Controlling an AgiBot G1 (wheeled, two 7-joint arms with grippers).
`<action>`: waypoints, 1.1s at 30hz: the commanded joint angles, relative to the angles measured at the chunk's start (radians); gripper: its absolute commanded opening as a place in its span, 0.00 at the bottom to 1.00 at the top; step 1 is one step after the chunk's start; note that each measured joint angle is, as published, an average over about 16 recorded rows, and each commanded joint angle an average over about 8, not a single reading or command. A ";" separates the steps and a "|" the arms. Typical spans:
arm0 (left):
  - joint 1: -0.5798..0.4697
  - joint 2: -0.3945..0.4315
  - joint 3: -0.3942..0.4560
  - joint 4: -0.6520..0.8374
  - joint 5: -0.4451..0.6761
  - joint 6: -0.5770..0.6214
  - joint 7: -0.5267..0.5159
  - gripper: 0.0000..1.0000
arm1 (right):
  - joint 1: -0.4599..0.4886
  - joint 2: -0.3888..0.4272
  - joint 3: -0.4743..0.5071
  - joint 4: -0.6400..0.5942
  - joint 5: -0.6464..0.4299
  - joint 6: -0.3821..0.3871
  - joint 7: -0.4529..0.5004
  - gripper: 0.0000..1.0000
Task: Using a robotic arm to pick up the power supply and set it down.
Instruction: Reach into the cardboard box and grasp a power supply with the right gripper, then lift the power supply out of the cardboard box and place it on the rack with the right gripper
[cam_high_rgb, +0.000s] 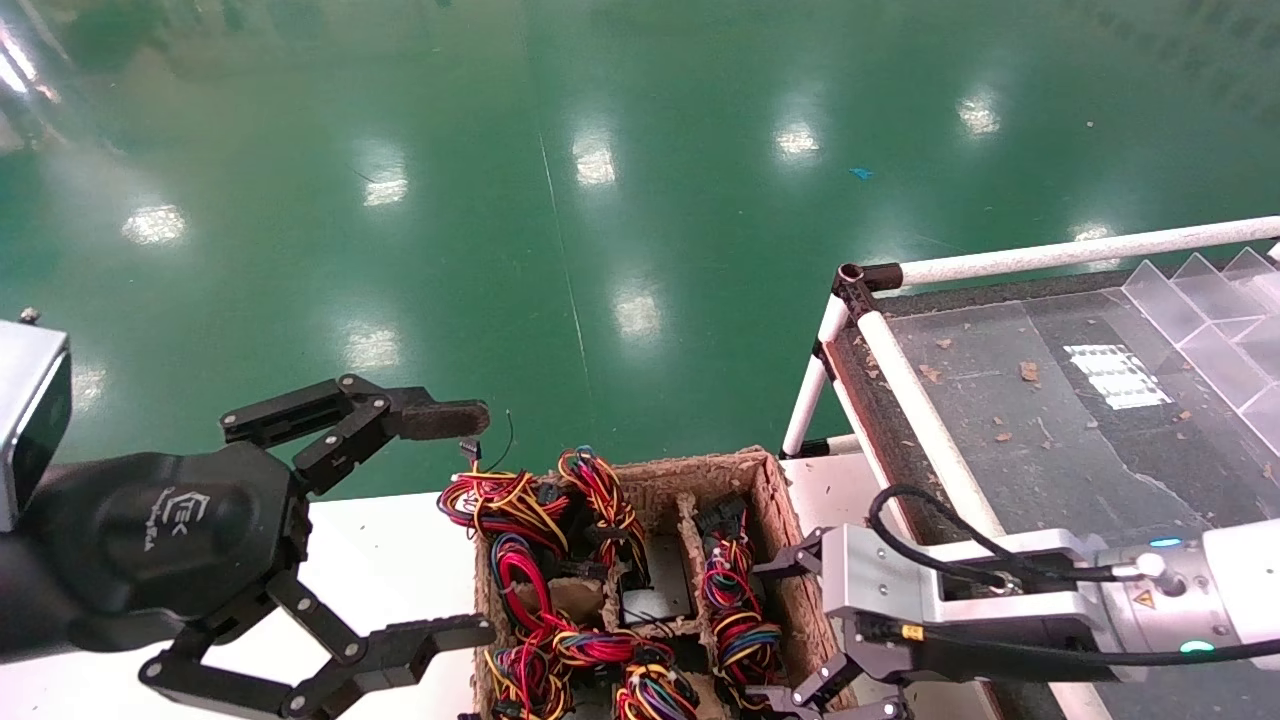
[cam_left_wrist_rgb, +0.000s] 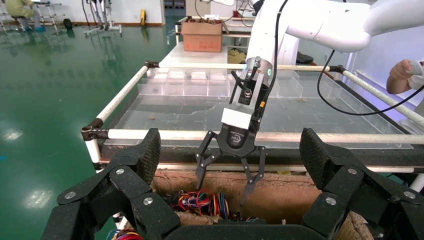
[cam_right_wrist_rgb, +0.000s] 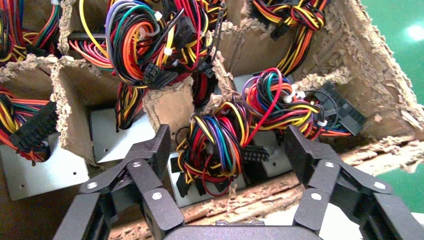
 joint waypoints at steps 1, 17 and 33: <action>0.000 0.000 0.000 0.000 0.000 0.000 0.000 1.00 | 0.001 -0.006 -0.004 0.000 -0.005 0.000 0.002 0.00; 0.000 0.000 0.000 0.000 0.000 0.000 0.000 1.00 | 0.027 -0.020 -0.025 0.004 -0.057 -0.006 0.002 0.00; 0.000 0.000 0.000 0.000 0.000 0.000 0.000 1.00 | 0.025 -0.018 -0.016 0.005 -0.029 -0.011 -0.008 0.00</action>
